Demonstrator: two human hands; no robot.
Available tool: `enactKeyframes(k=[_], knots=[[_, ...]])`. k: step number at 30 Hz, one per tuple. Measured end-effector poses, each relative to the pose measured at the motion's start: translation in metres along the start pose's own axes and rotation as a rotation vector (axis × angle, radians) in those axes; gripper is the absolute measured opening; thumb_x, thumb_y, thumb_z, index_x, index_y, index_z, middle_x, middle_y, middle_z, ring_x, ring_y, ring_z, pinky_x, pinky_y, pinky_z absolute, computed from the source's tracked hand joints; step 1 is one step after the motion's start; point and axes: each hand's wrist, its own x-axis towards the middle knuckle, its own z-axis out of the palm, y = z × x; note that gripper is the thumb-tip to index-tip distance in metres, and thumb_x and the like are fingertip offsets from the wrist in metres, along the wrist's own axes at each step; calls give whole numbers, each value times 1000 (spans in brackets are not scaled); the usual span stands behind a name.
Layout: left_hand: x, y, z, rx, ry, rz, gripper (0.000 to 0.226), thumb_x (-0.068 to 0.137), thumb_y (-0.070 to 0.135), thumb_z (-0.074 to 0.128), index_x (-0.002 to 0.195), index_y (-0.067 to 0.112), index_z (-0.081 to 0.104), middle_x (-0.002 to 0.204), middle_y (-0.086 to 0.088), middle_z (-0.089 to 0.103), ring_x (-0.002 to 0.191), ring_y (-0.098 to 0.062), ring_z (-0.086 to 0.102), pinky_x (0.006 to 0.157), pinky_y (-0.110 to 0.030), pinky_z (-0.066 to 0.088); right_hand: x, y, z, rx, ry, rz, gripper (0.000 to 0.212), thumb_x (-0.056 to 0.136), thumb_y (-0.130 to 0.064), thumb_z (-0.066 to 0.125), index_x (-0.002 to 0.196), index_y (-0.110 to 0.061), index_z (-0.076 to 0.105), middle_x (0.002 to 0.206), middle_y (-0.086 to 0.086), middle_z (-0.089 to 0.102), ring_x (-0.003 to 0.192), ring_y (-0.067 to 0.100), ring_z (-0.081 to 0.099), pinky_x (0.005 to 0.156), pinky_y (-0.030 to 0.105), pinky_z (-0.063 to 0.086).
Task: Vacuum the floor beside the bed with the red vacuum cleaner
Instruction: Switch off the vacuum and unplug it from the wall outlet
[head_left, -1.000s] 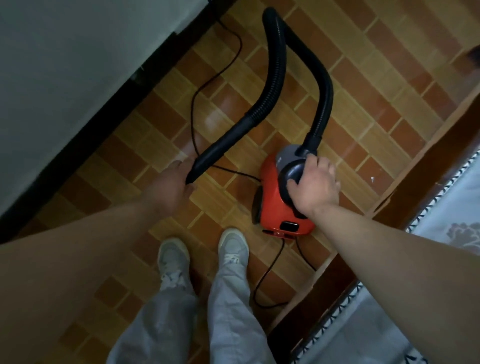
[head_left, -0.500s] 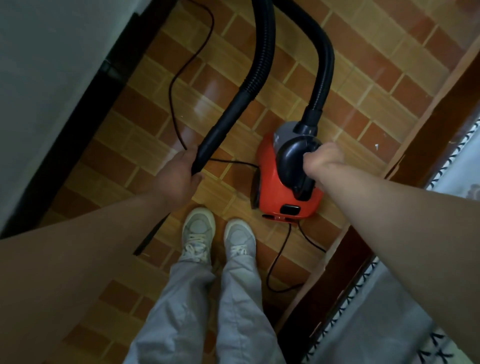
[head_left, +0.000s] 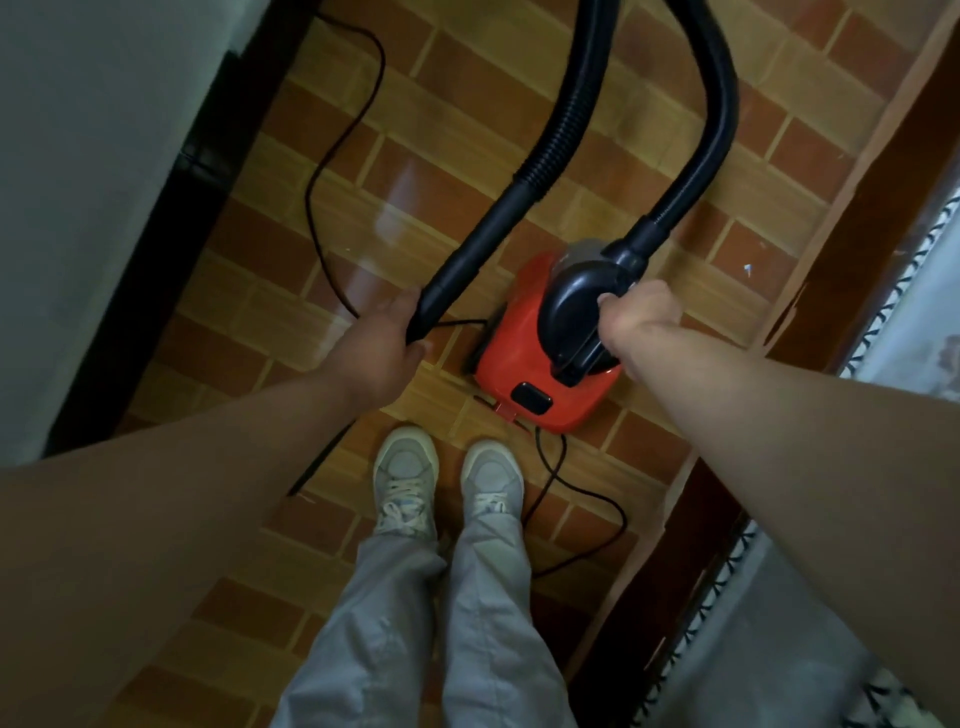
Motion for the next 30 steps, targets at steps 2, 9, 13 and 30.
enactKeyframes(k=[2,9,13,30], knots=[[4,1,3,-44,19,-12,53,99,19,61,148,19,39,122,-3,58,110,-21,58,91,-33,47,3,0,-2,-41,16,-37,36,96,-27,63,125,-6,64,114,15,70,100,32,69,84,38,58],[5,0,11,-51,16,-53,44,101,18,61,141,20,44,114,6,55,104,-12,53,87,-28,41,4,16,-1,-42,-3,-153,40,91,-38,61,122,-13,60,110,9,67,93,30,66,78,38,56],[5,-2,16,-44,5,-50,44,101,18,61,141,19,45,119,0,58,107,-14,54,88,-29,41,-6,47,1,-100,-21,-334,81,82,-57,65,146,-18,34,135,9,47,124,32,50,100,48,47],[1,5,41,21,-28,-31,42,99,21,63,136,21,44,115,-2,60,104,-17,59,88,-31,48,-22,110,47,-359,-56,-377,129,74,-45,84,158,-22,-12,166,11,-9,151,34,14,119,56,22]])
